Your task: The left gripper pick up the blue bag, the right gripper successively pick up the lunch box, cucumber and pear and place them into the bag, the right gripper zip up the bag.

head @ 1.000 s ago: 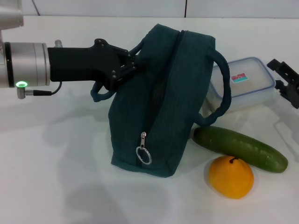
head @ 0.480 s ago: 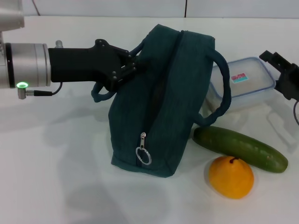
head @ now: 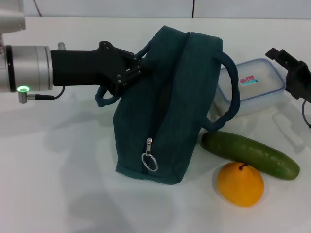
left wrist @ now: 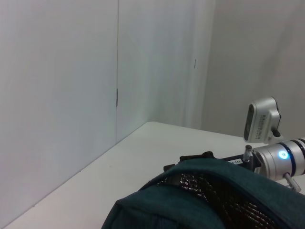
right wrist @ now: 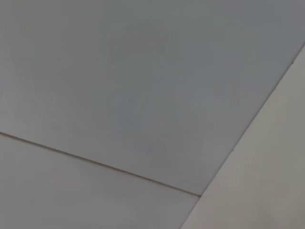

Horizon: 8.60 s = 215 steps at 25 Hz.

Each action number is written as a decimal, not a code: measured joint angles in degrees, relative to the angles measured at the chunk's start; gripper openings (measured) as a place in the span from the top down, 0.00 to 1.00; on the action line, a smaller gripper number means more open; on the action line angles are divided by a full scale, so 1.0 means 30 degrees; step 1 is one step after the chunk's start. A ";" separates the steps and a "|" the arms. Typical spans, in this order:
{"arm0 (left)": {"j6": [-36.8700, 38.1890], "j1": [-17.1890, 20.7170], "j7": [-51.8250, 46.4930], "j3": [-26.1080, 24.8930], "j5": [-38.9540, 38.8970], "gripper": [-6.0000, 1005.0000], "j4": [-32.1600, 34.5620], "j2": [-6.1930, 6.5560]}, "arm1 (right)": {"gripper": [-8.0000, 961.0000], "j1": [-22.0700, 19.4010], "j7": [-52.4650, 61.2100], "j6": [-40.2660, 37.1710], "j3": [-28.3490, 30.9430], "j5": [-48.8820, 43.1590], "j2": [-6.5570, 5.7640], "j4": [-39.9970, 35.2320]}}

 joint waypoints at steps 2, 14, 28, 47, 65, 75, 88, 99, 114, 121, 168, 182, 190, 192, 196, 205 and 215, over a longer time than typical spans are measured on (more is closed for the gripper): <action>0.0001 0.0011 0.0095 0.0000 0.0000 0.95 -0.0016 -0.0001 | 0.18 0.0002 -0.0012 0.0012 0.0006 0.0008 0.0006 -0.0016; -0.0039 0.0097 0.0385 0.0000 0.0005 0.95 -0.0020 -0.0001 | 0.22 -0.0032 -0.0466 0.0021 0.0127 0.0156 0.0073 -0.0106; -0.0049 0.0090 0.0658 0.0002 0.0004 0.95 -0.0254 0.0001 | 0.57 0.0010 -0.0474 0.0637 0.0123 0.0269 0.0153 -0.0106; -0.0107 -0.0001 0.0845 -0.0086 -0.0363 0.95 -0.0415 0.0017 | 0.85 -0.0258 -0.3101 -0.0568 0.0160 0.1005 0.0151 -0.0050; -0.0037 0.0205 0.0625 -0.0172 -0.1052 0.95 -0.0300 0.0036 | 0.89 -0.1906 -0.7582 -0.6047 0.0445 0.1836 -0.0054 -0.2464; -0.0003 0.0144 -0.0038 -0.0026 -0.0879 0.95 0.0143 0.0036 | 0.87 -0.1274 -0.7430 -0.8845 0.0677 0.2272 -0.0122 -0.5819; -0.0207 -0.0185 -0.0309 0.0266 -0.0794 0.95 0.0069 0.0030 | 0.86 0.3500 -0.6219 -0.8349 -0.1865 0.1981 -0.0144 -0.6720; -0.0928 -0.0205 -0.0305 0.0266 -0.0766 0.95 -0.0006 0.0037 | 0.84 0.1941 -0.6217 -0.8077 -0.3316 0.1961 -0.0141 -0.6912; -0.1355 -0.0467 -0.0164 0.0265 -0.0452 0.95 -0.0545 0.0029 | 0.82 0.0710 -0.6268 -0.6555 -0.3531 -0.1959 -0.0172 -0.6977; -0.1370 -0.0497 -0.0194 0.0265 -0.0452 0.95 -0.0561 0.0029 | 0.81 0.0827 -0.6198 -0.6063 -0.3562 -0.3547 -0.0114 -0.7057; -0.1936 -0.0818 -0.0040 0.0264 -0.0286 0.95 -0.1669 -0.0002 | 0.33 -0.3843 0.6807 -0.8512 -0.0186 -2.4333 -0.0233 -2.3136; -0.1933 -0.0972 -0.0043 0.0537 -0.0287 0.95 -0.1747 0.0001 | 0.17 0.0945 1.0764 -0.6435 -0.3924 -2.7110 -0.0016 -2.0742; -0.1932 -0.0965 -0.0043 0.0559 -0.0321 0.95 -0.1748 -0.0014 | 0.17 0.1912 1.2026 -0.5705 -0.6301 -2.7918 0.0064 -2.0500; -0.1933 -0.0975 -0.0043 0.0559 -0.0321 0.95 -0.1748 -0.0027 | 0.17 0.2117 1.2074 -0.5708 -0.6526 -2.7926 0.0064 -2.0295; -0.1942 -0.0959 -0.0043 0.0558 -0.0318 0.95 -0.1748 -0.0029 | 0.17 0.2345 1.2081 -0.5762 -0.6963 -2.7931 0.0064 -2.0094; -0.2068 -0.0913 -0.0065 0.0557 -0.0308 0.95 -0.1748 -0.0015 | 0.17 0.2758 1.2857 -0.5828 -0.8380 -2.8836 0.0065 -1.9965; -0.2110 -0.0955 -0.0072 0.0558 -0.0297 0.95 -0.1747 -0.0003 | 0.18 0.3456 1.3322 -0.5483 -0.9549 -2.9197 0.0150 -1.9317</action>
